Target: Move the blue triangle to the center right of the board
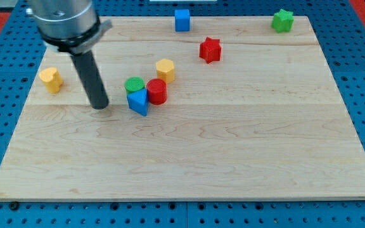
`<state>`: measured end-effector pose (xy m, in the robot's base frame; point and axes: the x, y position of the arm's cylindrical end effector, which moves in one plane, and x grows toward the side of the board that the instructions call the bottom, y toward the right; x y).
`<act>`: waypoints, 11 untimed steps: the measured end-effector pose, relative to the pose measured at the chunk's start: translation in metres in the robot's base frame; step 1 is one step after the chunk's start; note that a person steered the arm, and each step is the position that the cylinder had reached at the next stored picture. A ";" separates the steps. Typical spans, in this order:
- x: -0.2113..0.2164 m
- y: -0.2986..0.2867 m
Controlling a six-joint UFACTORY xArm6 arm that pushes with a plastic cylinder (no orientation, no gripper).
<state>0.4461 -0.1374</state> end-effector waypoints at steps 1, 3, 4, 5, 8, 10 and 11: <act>0.000 0.043; -0.006 0.089; -0.010 0.076; -0.015 0.100; 0.037 0.175; -0.007 0.235; -0.023 0.282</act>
